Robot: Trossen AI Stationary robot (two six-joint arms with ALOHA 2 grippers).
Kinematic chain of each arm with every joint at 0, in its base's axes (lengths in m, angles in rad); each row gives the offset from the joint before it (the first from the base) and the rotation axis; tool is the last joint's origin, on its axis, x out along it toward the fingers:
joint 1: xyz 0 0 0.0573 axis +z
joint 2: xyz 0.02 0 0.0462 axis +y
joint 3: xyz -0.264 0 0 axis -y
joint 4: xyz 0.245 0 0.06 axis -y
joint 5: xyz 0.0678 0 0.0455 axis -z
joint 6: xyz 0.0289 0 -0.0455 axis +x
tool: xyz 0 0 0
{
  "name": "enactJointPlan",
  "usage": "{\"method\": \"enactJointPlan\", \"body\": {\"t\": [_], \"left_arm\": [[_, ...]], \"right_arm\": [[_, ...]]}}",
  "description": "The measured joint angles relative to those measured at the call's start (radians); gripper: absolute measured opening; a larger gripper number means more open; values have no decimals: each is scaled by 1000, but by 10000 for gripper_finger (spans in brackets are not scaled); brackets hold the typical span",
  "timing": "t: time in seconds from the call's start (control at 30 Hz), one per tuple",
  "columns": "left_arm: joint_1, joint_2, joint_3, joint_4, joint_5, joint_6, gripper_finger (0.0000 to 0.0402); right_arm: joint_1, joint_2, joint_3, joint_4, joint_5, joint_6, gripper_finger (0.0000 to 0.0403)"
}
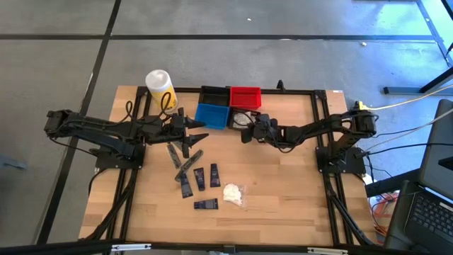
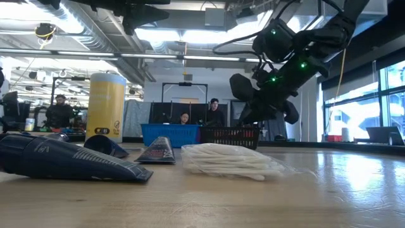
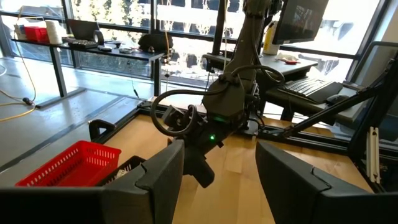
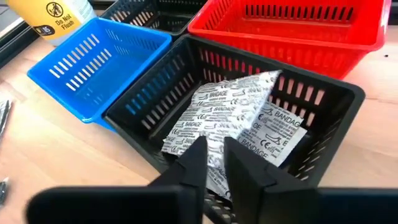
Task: Pick & Place Travel size toiletries
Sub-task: Put the bandage into the bottom black bin, then adjust the bottom black bin on the table
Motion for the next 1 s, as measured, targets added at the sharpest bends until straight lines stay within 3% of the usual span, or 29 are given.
{"method": "enactJointPlan", "body": {"t": [0.3,0.47,0.67,0.9,1.0], "left_arm": [[0,0,0,0,0,0,196],[0,0,0,0,0,0,196],[0,0,0,0,0,0,196],[0,0,0,0,0,0,196],[0,0,0,0,0,0,196]], "right_arm": [[-22,-112,-1,15,8,-164,156],[18,-189,0,11,-106,-359,176],[70,-196,0,5,-255,-407,127],[128,-191,0,-102,-290,-381,14],[140,-178,-1,-162,-290,-353,11]]}}
